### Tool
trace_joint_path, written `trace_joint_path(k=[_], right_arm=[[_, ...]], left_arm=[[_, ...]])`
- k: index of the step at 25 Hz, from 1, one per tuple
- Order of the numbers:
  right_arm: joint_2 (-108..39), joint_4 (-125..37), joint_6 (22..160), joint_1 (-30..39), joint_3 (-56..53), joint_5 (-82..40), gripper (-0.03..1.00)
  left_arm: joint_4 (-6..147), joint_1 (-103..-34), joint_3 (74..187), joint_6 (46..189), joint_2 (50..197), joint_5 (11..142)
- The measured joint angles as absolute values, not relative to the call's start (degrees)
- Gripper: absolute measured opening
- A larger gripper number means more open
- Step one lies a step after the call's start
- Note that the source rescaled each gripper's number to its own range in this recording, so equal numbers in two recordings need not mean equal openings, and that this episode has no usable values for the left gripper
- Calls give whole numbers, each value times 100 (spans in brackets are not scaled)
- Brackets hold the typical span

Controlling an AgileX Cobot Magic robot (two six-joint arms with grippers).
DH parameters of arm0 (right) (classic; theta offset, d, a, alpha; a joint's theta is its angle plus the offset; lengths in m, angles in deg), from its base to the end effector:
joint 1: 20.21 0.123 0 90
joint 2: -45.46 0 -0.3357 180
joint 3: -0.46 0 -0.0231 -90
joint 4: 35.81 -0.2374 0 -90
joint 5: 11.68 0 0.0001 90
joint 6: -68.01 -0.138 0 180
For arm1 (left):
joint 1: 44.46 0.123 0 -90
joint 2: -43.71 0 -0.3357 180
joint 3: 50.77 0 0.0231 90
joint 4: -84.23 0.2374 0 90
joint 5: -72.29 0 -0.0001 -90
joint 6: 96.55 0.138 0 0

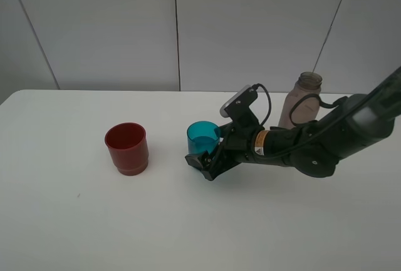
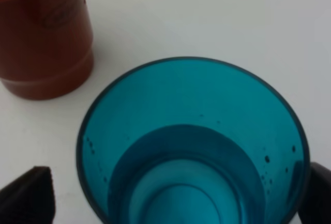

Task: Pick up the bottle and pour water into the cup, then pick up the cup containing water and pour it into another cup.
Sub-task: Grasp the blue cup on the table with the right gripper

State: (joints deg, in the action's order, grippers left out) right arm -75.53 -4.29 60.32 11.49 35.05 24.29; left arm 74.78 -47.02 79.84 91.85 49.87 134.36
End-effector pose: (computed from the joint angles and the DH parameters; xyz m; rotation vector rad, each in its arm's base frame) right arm 0.3190 0.2468 0.1310 -1.0830 1.8757 0.4677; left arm -0.0306 -0.0187 0.2497 0.2064 2.0339 -0.1339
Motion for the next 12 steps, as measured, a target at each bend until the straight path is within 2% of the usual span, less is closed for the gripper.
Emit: trace_joint_path(k=[12], right_arm=[[-7642, -436, 6027, 1149, 3402, 2542, 100]], left_arm=[[7478, -4702, 7984, 9185, 4987, 13436]])
